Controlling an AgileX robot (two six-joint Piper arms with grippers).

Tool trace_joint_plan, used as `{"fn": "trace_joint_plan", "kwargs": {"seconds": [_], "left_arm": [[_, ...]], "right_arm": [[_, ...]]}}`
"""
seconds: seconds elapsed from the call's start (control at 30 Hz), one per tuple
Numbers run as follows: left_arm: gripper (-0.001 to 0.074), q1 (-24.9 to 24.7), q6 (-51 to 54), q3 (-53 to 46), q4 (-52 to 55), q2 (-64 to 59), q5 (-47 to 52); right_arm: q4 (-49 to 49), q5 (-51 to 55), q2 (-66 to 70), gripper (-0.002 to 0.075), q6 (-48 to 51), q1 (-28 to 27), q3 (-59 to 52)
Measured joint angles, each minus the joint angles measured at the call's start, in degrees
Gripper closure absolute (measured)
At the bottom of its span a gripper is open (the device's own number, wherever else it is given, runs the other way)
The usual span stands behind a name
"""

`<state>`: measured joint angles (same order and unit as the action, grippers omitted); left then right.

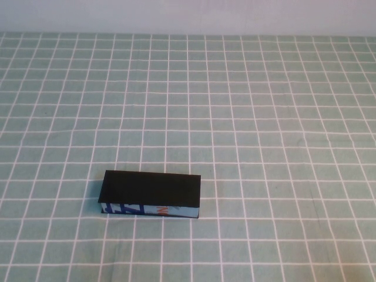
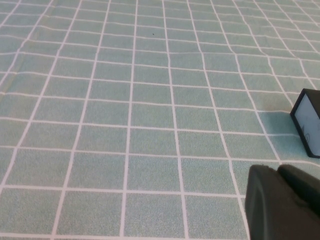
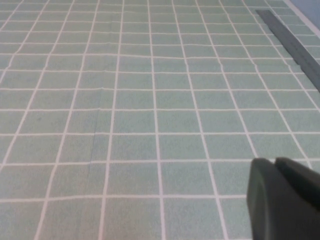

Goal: Return glasses to glasses case

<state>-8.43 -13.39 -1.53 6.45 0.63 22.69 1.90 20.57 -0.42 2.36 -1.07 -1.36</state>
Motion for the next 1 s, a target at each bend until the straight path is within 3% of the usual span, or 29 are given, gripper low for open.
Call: {"fn": "trace_joint_plan", "kwargs": {"seconds": [1.0], "left_arm": [[0.0736,0.00,0.00,0.00,0.00,0.00,0.00]], "right_arm": [[-0.24,-0.13,-0.12,0.0739,0.22,-0.59,0.00]]}}
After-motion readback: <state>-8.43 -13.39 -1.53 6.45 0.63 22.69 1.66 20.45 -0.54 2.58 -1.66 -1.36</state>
